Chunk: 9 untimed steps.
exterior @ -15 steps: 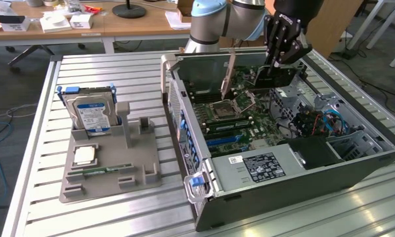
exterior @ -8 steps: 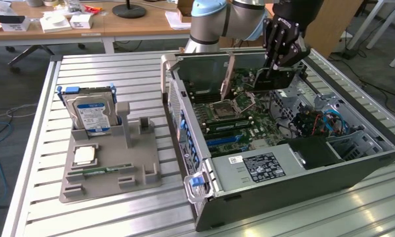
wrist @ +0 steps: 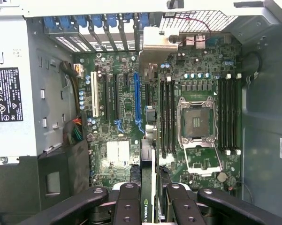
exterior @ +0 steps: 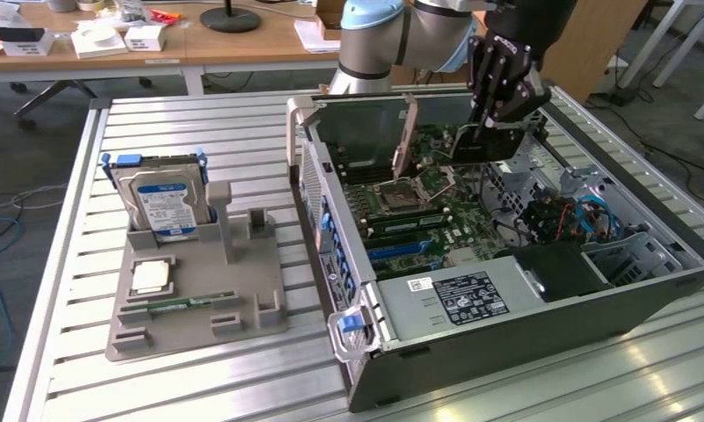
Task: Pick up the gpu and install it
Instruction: 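Insert the gpu into the slot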
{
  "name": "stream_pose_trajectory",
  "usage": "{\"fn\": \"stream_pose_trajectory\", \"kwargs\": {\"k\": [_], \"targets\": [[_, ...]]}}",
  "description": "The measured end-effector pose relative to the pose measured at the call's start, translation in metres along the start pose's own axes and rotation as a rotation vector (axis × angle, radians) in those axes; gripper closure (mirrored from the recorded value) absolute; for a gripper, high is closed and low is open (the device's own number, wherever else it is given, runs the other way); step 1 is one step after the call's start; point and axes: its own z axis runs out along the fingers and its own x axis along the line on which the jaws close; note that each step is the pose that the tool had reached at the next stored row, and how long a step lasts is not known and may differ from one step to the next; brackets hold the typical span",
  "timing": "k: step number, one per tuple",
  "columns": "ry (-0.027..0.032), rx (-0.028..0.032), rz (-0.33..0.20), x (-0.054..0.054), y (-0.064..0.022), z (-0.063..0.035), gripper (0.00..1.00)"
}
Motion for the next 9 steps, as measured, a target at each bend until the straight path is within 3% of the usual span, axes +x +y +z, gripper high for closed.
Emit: {"fn": "stream_pose_trajectory", "kwargs": {"k": [9], "targets": [[0.0,0.0,0.0,0.0,0.0,0.0037,0.75]]}}
